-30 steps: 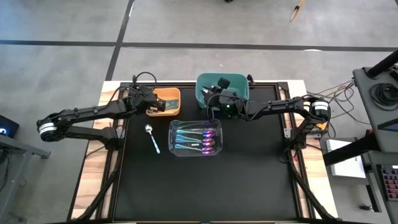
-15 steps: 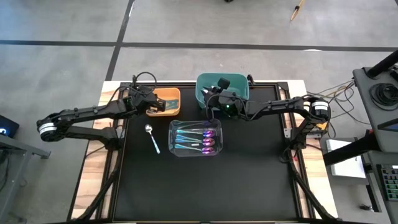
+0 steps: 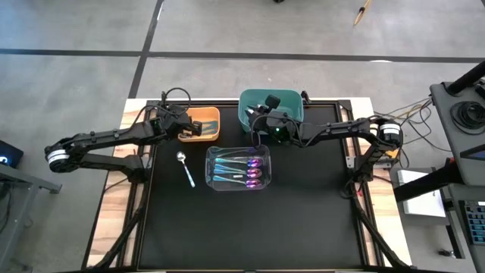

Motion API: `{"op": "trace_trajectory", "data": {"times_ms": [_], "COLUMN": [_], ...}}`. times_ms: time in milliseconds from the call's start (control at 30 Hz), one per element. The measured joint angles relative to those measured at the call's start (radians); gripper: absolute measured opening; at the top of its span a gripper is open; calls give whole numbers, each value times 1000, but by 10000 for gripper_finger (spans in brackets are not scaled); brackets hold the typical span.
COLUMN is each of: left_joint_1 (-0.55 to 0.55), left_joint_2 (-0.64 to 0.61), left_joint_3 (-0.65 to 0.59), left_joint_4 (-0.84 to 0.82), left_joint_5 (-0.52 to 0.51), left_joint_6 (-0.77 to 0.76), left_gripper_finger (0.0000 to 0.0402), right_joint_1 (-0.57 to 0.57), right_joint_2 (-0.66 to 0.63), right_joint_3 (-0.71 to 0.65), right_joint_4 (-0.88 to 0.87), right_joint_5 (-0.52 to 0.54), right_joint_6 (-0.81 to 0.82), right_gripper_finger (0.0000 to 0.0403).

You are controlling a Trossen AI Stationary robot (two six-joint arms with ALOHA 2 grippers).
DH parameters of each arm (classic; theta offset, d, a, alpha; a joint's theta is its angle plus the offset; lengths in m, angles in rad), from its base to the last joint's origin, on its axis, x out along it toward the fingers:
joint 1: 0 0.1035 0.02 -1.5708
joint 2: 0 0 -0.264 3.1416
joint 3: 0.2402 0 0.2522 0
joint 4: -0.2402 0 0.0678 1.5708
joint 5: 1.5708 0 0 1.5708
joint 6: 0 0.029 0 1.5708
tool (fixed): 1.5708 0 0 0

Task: Sort silverware by color (type)
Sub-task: Put the blue spoon into the yellow bin, then put the blue patterned spoon into the green bin

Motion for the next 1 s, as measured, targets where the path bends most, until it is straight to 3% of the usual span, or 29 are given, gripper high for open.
{"op": "trace_trajectory", "data": {"times_ms": [1000], "left_joint_1": [0], "left_joint_2": [0], "left_joint_3": [3], "left_joint_4": [-16], "left_joint_5": [5], "left_joint_6": [0], "left_gripper_finger": [53], "right_joint_1": [0], "right_joint_2": [0], "right_joint_3": [0], "right_joint_4": [-1], "right_joint_5": [1], "right_joint_6": [7], "right_gripper_finger": [77]}}
